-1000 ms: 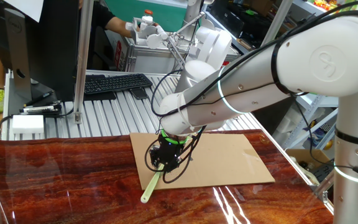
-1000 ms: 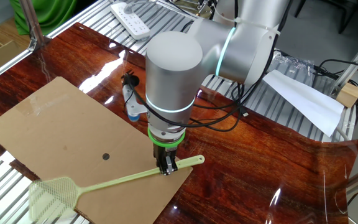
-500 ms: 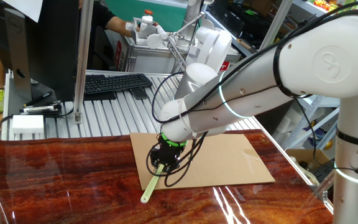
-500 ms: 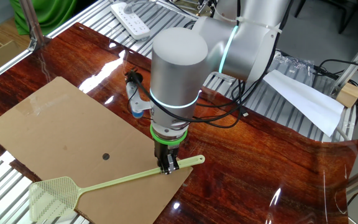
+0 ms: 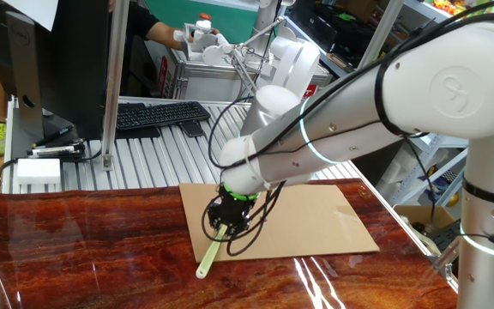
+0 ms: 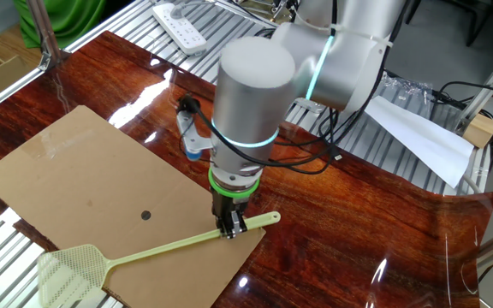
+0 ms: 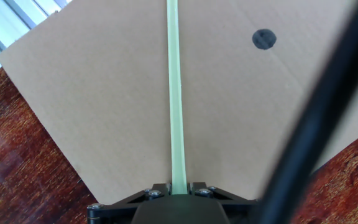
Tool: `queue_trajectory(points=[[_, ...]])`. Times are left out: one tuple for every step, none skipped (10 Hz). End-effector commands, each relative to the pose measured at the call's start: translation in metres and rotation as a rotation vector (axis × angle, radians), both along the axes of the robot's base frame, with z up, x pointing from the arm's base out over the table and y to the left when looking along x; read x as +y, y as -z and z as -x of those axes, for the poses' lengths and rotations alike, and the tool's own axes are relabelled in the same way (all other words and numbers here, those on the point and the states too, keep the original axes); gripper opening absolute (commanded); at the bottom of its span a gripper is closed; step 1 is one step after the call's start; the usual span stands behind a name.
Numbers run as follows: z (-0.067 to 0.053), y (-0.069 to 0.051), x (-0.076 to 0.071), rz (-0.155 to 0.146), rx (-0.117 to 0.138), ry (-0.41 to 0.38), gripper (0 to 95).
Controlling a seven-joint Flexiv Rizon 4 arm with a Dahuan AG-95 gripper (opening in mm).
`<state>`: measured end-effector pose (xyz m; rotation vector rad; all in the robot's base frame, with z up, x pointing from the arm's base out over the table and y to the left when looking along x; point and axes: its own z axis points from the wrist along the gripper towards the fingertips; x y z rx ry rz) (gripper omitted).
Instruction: Swat with a flyswatter
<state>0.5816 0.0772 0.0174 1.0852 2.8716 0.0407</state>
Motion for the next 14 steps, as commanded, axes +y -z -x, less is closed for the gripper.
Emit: queue_trajectory(points=[[-0.001, 0.002, -0.001, 0.006, -0.006, 0.003, 0.0], [-0.001, 0.002, -0.001, 0.005, -0.006, 0.005, 0.0], [-0.001, 0.001, -0.001, 0.005, -0.006, 0.004, 0.0], [-0.002, 0.0, -0.001, 0.002, -0.005, 0.007, 0.0], [-0.003, -0.002, -0.001, 0.0, -0.004, 0.009, 0.0], [-0.004, -0.004, -0.002, -0.002, -0.003, 0.01, 0.0], [-0.007, -0.01, -0.003, -0.004, -0.001, 0.013, 0.0], [-0.01, -0.016, -0.004, -0.01, 0.003, 0.015, 0.0], [-0.011, -0.018, -0.004, -0.014, 0.004, 0.017, 0.0], [-0.016, -0.027, -0.002, -0.012, 0.007, 0.029, 0.0], [-0.019, -0.031, 0.0, -0.013, 0.014, 0.036, 0.0], [-0.021, -0.035, 0.002, -0.012, 0.02, 0.04, 0.0], [-0.024, -0.041, 0.004, -0.014, 0.029, 0.052, 0.0], [-0.026, -0.049, 0.008, -0.015, 0.043, 0.062, 0.0]])
